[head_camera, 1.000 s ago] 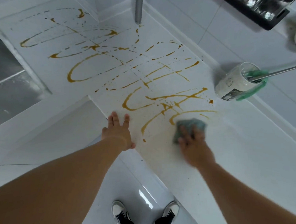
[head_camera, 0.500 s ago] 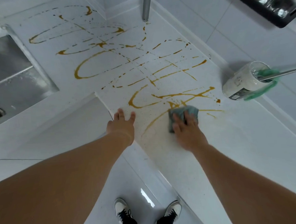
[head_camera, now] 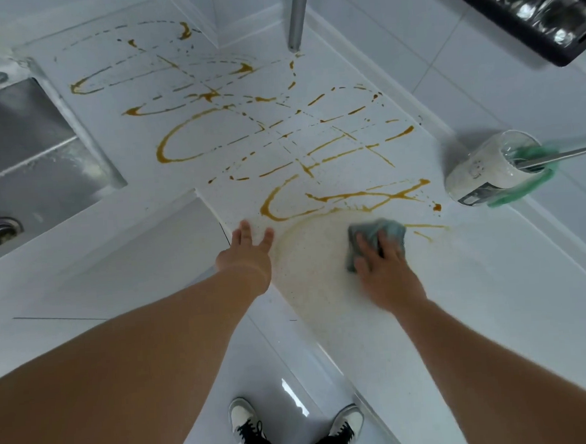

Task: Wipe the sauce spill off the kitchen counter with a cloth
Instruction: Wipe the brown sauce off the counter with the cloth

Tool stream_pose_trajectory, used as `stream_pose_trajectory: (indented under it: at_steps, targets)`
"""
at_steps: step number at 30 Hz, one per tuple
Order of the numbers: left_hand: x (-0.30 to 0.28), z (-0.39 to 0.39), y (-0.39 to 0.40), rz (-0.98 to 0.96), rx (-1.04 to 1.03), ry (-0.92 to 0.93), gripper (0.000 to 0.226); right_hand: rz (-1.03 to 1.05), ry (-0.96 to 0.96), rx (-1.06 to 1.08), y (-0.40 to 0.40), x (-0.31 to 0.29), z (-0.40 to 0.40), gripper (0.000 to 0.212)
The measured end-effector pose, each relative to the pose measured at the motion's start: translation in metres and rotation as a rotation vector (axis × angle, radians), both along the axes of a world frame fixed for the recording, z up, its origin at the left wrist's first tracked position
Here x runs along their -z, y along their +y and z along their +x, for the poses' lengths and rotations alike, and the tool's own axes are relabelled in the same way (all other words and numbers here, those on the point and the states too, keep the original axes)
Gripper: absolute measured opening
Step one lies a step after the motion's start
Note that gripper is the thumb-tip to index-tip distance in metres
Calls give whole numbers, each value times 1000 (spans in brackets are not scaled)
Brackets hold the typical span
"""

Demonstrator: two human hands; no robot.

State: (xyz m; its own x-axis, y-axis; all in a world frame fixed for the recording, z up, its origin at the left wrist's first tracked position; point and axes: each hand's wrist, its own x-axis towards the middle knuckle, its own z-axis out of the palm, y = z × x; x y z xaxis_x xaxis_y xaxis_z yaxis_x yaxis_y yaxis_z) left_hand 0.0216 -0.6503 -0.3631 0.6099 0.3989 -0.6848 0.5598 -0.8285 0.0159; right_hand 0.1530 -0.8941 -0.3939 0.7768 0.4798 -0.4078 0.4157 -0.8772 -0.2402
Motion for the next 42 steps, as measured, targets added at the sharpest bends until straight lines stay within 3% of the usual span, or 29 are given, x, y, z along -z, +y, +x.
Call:
stream_pose_trajectory:
  at_steps: [2, 5, 8, 10, 11, 14, 16, 18, 22, 25, 29, 32, 35, 39, 41, 42]
  targets:
    - [1, 0, -1, -8, -5, 1, 115, -80, -17, 18, 39, 6, 3, 64]
    - [1, 1, 0, -9, -11, 6, 115, 7, -39, -218, 71, 19, -61, 68]
    - [0, 2, 1, -35, -23, 14, 110, 119, -14, -412, 29, 16, -121, 65]
    - [0, 2, 2, -39, -29, 26, 105, 75, -14, -505, -15, 12, -103, 64]
    - [1, 2, 2, -50, -38, 31, 102, 22, -34, -478, -35, 11, -79, 64]
    - [2, 3, -1, -94, -104, 12, 91, -57, 14, 18, -66, -4, -5, 60]
    - [0, 2, -3, -100, -142, -2, 82, -88, 18, 185, -48, -7, 10, 62]
    - [-2, 5, -12, -66, -183, -31, 79, -119, 3, 86, -16, -2, -15, 63]
    - [-3, 11, -49, 61, -392, -182, 92, 55, 25, -264, -10, 8, -99, 64]
    - [-8, 22, -82, 42, -449, -138, 111, 53, -28, -423, -69, 4, -54, 57]
    - [-13, 41, -110, 28, -537, -64, 126, -3, 75, 359, -132, -13, 86, 60]
    - [-13, 50, -135, 23, -504, -6, 124, -42, 109, 602, -128, -21, 138, 59]
    - [-13, 63, -158, -6, -499, 83, 125, 3, 51, 441, -92, -7, 119, 59]
    - [-13, 91, -172, -53, -591, 176, 135, 14, -19, -211, -98, 8, 46, 66]
    - [-10, 100, -176, -62, -579, 217, 134, 28, 24, -321, -135, 7, 58, 62]
    - [-8, 105, -180, -65, -589, 218, 133, 8, 37, -272, -155, 3, 77, 60]
